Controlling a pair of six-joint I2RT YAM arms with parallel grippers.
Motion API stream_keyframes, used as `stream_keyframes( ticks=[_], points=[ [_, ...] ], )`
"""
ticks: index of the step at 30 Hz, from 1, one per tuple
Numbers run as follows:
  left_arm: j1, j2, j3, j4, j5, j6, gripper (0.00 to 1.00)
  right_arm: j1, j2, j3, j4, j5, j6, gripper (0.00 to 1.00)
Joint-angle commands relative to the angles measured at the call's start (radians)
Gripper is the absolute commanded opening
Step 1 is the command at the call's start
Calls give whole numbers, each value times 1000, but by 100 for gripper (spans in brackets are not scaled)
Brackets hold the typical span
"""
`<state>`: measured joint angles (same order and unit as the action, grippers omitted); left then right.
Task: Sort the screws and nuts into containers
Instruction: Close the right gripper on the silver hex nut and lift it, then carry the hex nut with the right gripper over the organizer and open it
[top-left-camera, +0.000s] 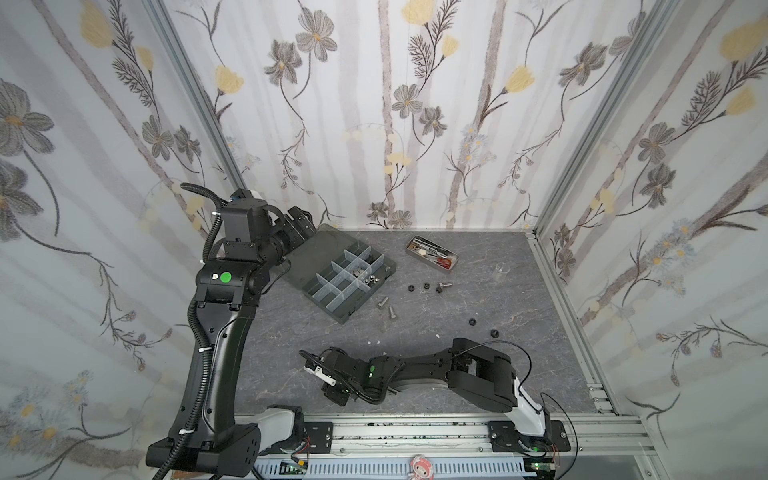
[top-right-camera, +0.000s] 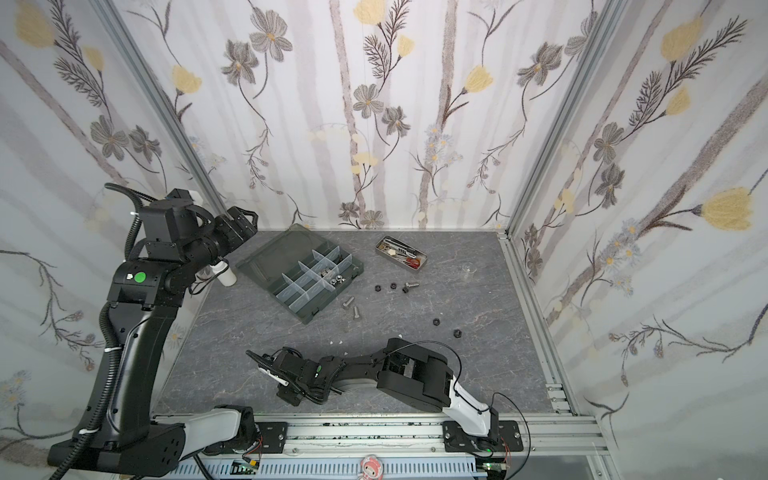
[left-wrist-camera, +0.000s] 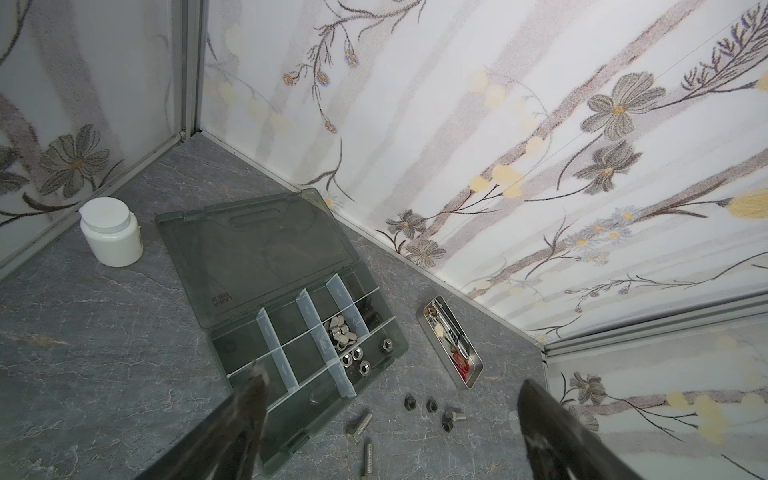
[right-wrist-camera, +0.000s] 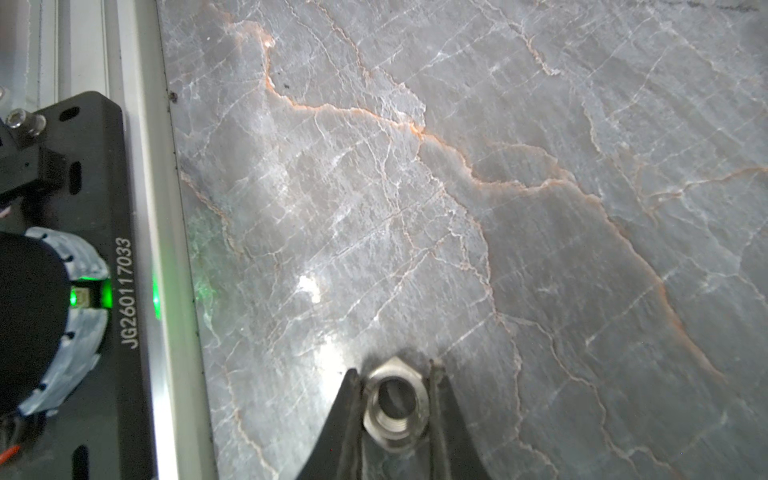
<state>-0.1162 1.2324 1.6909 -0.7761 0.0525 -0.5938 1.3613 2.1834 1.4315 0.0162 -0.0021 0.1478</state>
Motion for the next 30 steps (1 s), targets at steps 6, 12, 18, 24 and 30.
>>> stream_keyframes(
  ticks=[6, 12, 18, 24, 30],
  points=[
    [1, -5, -22, 51, -3, 29, 100, -55, -66, -10, -60, 14, 35, 9],
    [3, -23, -73, 67, -11, 43, 100, -207, -146, -49, -55, -47, 103, 7],
    [1, -68, -196, 100, -14, 55, 100, -407, -157, -4, -88, -111, 143, 7],
    [2, -142, -429, 191, 33, 53, 100, -575, -108, 136, -125, -159, 150, 8],
    [1, -176, -567, 222, 34, 71, 100, -673, 19, 341, -168, -213, 144, 9]
  ],
)
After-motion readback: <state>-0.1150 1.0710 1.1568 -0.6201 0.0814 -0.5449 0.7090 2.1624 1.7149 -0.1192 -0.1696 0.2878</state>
